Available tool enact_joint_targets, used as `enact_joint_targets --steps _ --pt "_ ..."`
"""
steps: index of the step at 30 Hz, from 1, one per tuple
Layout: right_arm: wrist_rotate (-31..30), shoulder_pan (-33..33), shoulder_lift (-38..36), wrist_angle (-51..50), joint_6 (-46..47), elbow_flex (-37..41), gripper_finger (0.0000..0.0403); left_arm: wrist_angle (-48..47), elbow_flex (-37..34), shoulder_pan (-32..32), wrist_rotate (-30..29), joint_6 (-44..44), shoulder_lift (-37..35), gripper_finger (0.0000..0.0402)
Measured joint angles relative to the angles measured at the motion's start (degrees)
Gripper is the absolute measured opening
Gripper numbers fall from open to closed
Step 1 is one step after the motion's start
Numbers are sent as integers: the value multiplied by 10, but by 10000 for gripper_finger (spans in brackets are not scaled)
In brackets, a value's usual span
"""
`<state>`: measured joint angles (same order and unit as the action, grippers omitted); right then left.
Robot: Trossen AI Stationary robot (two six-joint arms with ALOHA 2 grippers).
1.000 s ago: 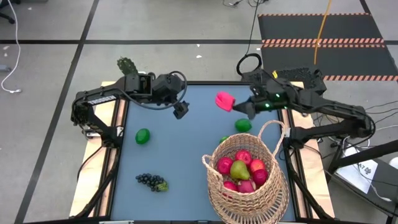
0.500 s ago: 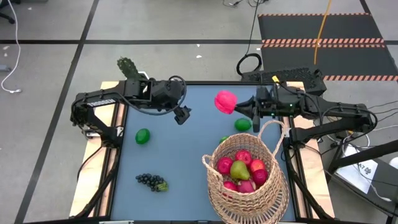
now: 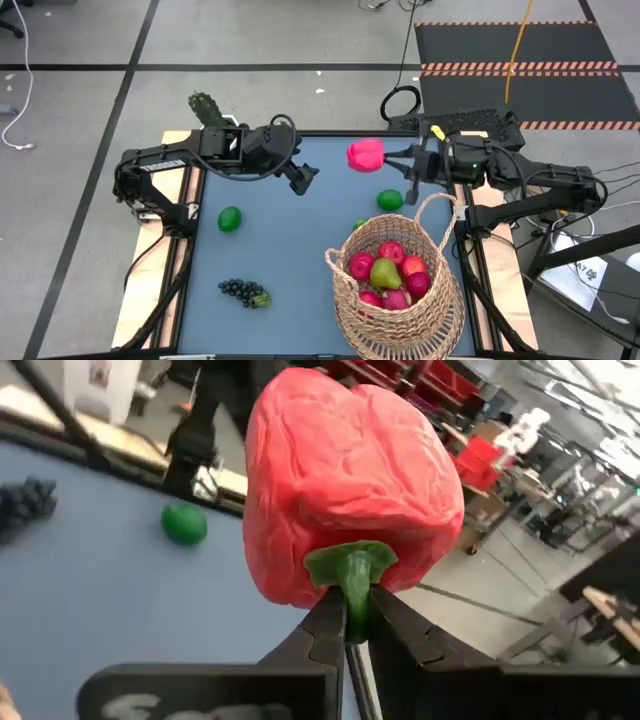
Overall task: Build produce basket
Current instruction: Put the bell pepper into the brown basket
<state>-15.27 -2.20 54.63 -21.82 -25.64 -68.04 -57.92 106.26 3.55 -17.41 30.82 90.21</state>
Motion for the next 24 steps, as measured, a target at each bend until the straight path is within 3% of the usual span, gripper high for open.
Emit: enact_joint_targets --steps 8,24 --pt "-58 0 1 1 -51 12 20 13 0 0 -6 10 0 383" --pt "-55 0 -4 6 10 12 20 20 0 -15 -7 56 4 383"
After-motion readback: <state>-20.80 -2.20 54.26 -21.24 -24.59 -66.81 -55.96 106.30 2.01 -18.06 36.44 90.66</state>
